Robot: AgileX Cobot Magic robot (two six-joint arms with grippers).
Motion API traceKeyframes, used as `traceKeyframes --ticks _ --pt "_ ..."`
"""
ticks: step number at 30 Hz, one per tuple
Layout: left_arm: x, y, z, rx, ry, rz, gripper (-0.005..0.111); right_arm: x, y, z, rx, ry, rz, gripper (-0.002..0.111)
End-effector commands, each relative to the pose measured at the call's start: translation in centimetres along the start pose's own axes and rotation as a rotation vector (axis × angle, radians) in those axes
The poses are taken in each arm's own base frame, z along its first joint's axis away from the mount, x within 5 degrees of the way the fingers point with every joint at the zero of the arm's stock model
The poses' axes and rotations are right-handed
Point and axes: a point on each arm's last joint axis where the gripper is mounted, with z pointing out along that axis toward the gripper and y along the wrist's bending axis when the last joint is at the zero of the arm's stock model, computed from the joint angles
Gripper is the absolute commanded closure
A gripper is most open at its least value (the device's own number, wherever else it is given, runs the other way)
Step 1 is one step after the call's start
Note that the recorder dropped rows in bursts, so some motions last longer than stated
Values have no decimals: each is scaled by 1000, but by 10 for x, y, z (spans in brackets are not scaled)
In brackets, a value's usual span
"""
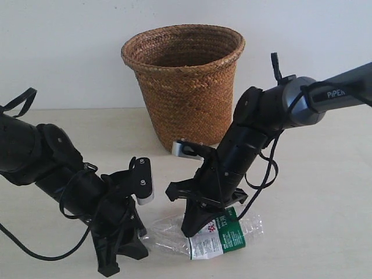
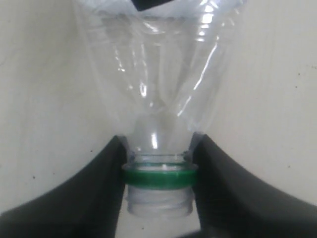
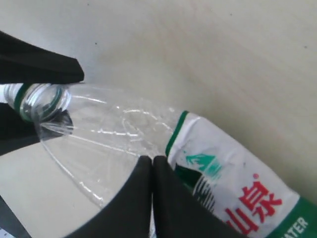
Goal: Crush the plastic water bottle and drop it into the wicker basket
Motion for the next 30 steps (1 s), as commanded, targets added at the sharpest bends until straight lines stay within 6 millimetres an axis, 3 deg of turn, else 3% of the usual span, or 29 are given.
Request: traceKeyframes --ticks 1,8,15,19,25,27,30 --pt "-3 1 -2 -12 -13 -9 102 8 -6 -18 146 73 -142 108" --pt "-3 1 -2 -12 -13 -9 102 17 24 -78 161 -56 -235 108" --pt "-3 1 -2 -12 -13 -5 102 35 38 -135 189 -162 -296 108" --pt "-4 -1 -4 2 -15 33 102 53 29 -167 218 -239 -278 108" --pt "-18 -5 -23 43 -66 110 102 101 -12 -214 316 -447 -96 108" --pt "-26 -4 -33 38 -92 131 102 116 -24 -219 332 -542 -8 108" --pt "-39 -3 -50 26 -132 167 102 133 -35 -210 375 -594 39 108"
